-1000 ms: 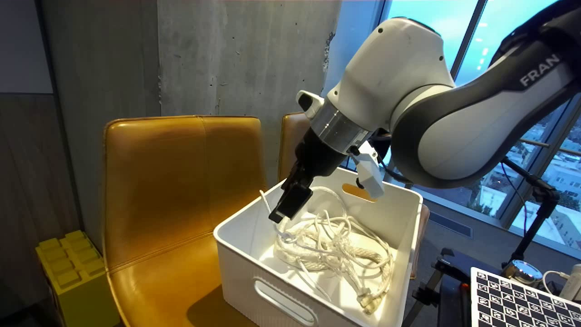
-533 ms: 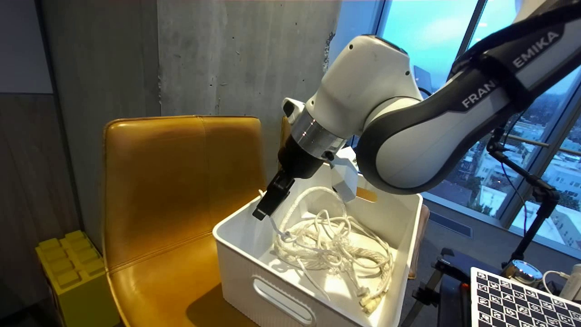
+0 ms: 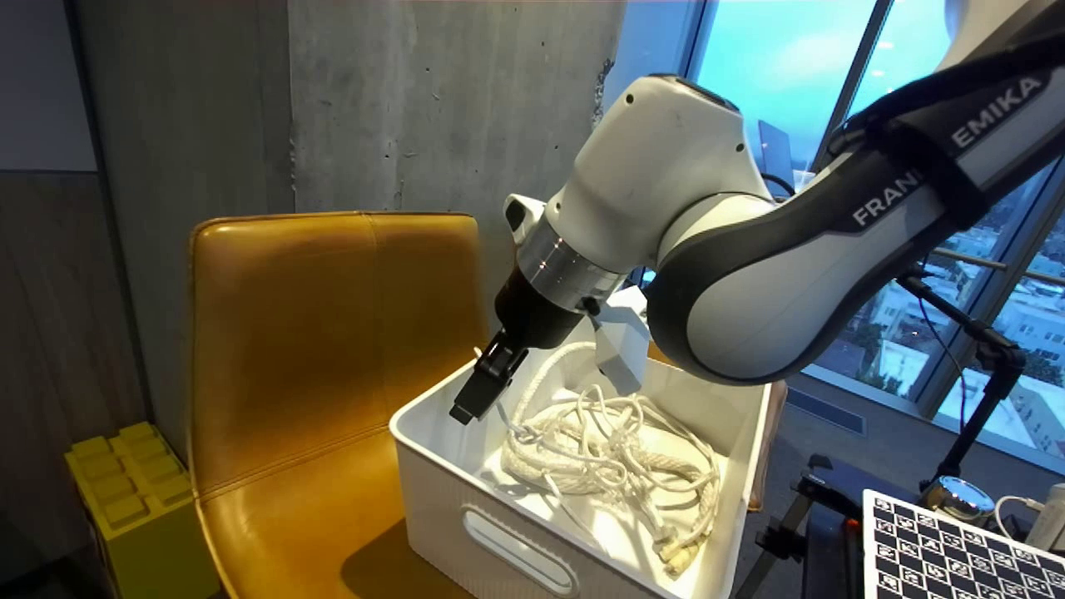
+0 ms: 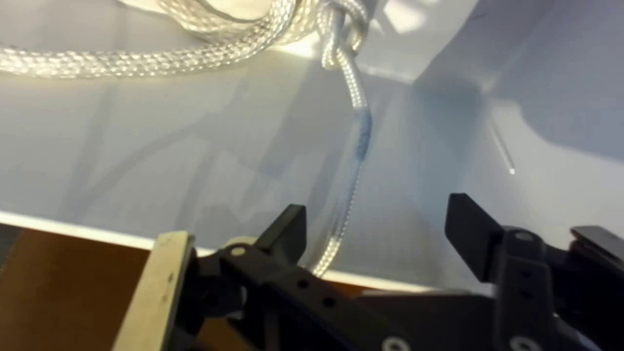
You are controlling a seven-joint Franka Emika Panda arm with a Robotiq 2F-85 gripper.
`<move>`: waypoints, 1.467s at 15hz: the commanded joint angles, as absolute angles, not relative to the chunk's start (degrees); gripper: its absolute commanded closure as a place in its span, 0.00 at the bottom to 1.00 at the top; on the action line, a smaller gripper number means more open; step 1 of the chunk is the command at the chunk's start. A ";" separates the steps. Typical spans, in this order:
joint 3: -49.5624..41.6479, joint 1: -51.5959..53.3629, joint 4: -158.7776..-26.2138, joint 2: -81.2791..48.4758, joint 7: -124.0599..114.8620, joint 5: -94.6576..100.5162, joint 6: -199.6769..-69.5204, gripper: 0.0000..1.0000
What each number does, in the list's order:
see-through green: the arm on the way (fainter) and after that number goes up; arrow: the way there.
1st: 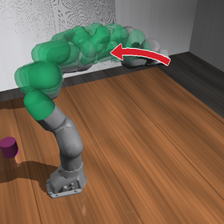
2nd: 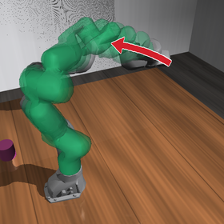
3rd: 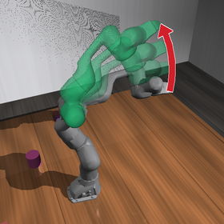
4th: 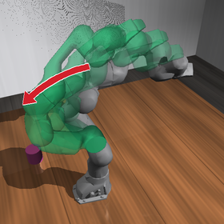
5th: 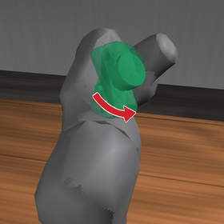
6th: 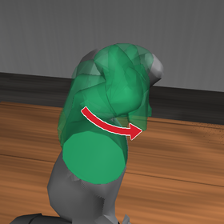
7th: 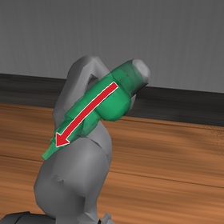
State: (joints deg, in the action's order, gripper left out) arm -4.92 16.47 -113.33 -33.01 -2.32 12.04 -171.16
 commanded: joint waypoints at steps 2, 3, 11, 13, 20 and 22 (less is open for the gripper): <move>-6.94 18.72 -112.50 -34.98 -4.71 12.50 -171.08 0.56; -7.15 18.58 -112.30 -35.33 -4.76 12.43 -171.08 0.67; -9.67 20.51 -114.27 -33.31 -5.86 13.06 -170.22 1.00; -11.08 22.54 -116.44 -30.19 -6.94 13.61 -169.36 0.99; -18.55 30.84 -121.66 -13.91 -11.51 20.94 -164.99 0.99; -20.56 32.36 -121.54 -8.69 -13.46 24.70 -163.72 0.99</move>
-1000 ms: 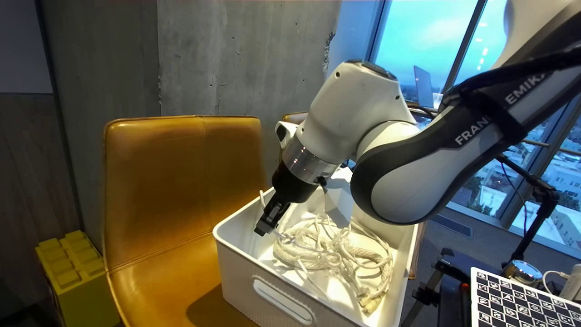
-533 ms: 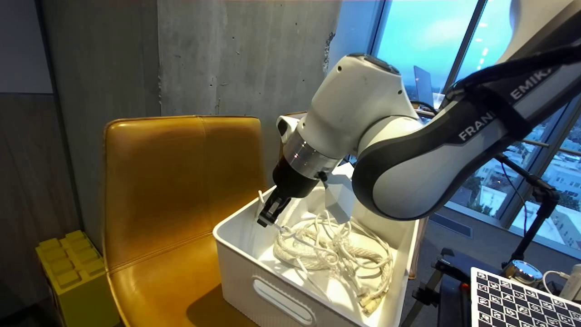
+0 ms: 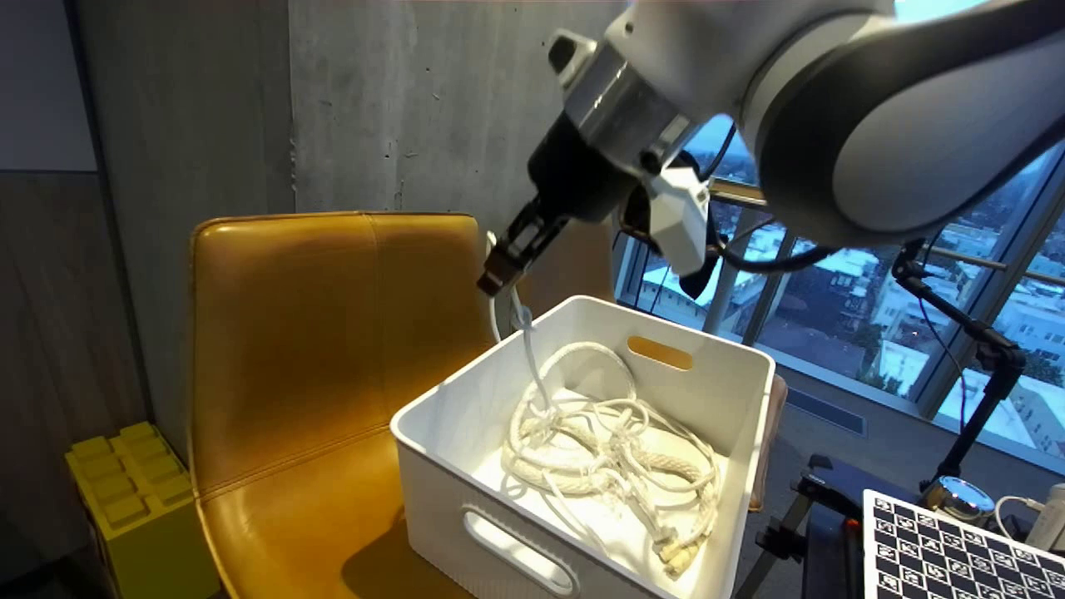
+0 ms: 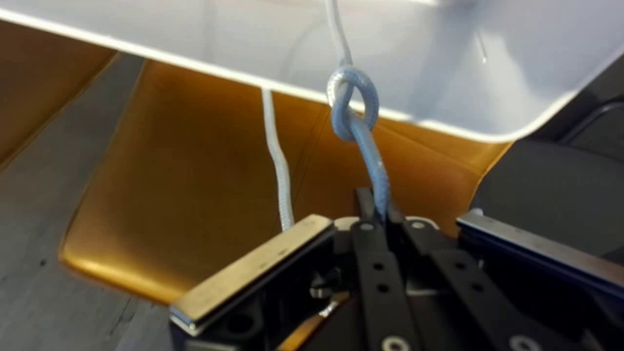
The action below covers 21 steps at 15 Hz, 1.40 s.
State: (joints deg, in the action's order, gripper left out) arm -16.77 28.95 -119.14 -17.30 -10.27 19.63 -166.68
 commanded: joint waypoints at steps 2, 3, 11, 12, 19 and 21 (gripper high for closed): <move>-21.57 33.10 -121.19 -3.32 -14.97 28.45 -162.14 0.99; -21.64 33.15 -121.05 -0.63 -15.67 30.31 -161.22 0.99; -3.77 21.55 -123.78 19.56 -14.03 33.75 -149.50 0.99; -0.75 19.04 -124.92 20.93 -13.32 32.32 -149.30 0.99; 2.94 7.34 -134.38 23.45 -5.82 24.48 -152.29 0.99; 0.96 6.25 -135.93 22.25 -0.87 20.79 -153.08 0.99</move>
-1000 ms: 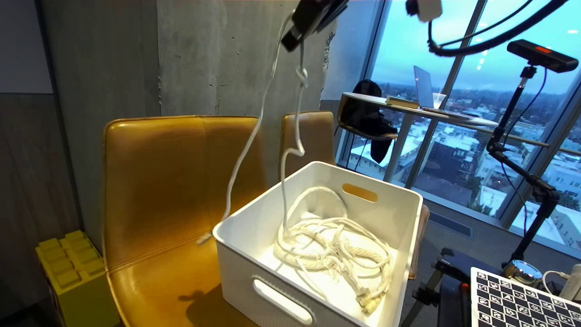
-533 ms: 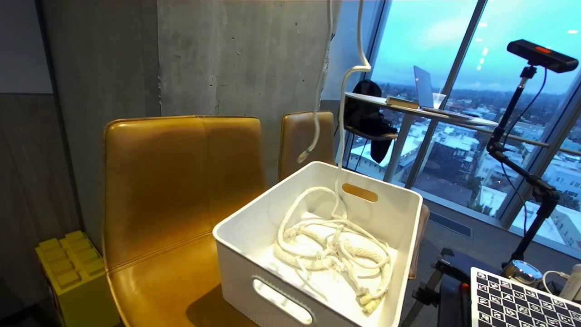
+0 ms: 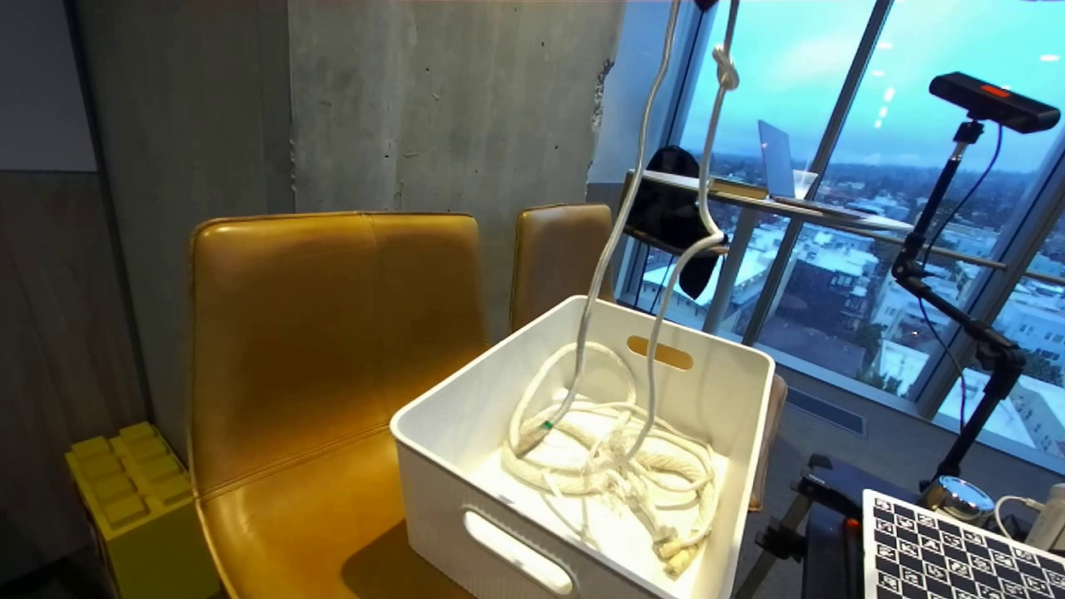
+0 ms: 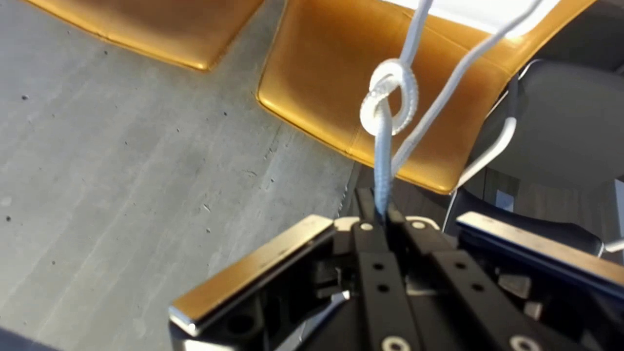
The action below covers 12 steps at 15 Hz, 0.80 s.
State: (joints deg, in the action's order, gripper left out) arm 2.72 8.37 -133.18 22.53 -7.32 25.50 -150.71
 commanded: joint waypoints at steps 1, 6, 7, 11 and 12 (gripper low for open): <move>-0.40 6.44 -136.77 21.67 2.44 18.40 -154.21 0.99; -4.37 7.76 -136.97 17.04 14.96 8.07 -156.47 0.99; -4.74 7.91 -136.68 16.16 16.72 6.27 -156.33 0.99; -4.93 7.31 -135.69 13.27 20.86 1.75 -155.50 0.99; -4.80 7.13 -135.44 12.83 21.36 1.12 -155.32 0.99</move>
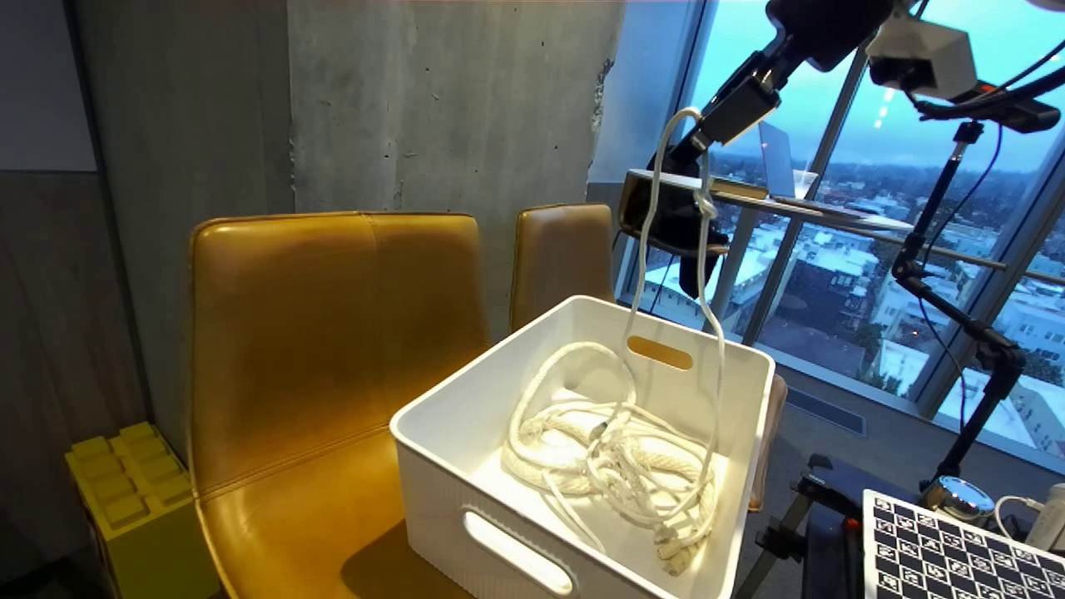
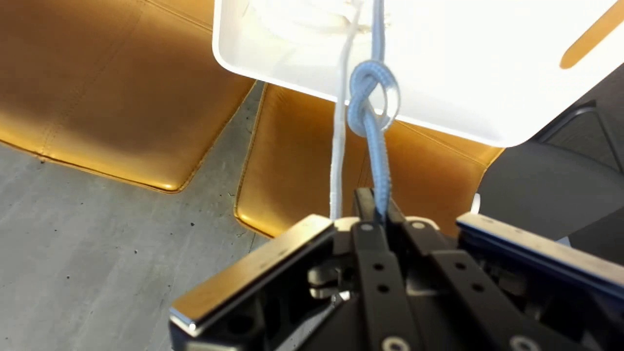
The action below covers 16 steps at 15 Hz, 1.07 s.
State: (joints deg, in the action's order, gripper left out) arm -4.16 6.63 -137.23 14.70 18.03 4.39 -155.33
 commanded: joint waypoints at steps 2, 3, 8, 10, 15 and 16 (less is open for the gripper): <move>-4.56 6.82 -135.17 12.18 22.07 0.25 -155.15 0.99; -4.24 6.39 -135.15 11.92 21.55 0.50 -155.09 0.71; -3.81 6.28 -135.83 11.64 22.39 0.73 -154.83 0.43; -3.60 6.42 -136.13 11.71 22.43 0.56 -154.77 0.28; -2.49 5.33 -134.70 10.97 18.42 1.85 -147.18 0.00; -2.31 5.20 -134.37 11.12 17.60 1.84 -144.18 0.00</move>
State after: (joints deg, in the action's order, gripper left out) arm -3.62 6.39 -136.22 11.44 19.76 2.08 -150.89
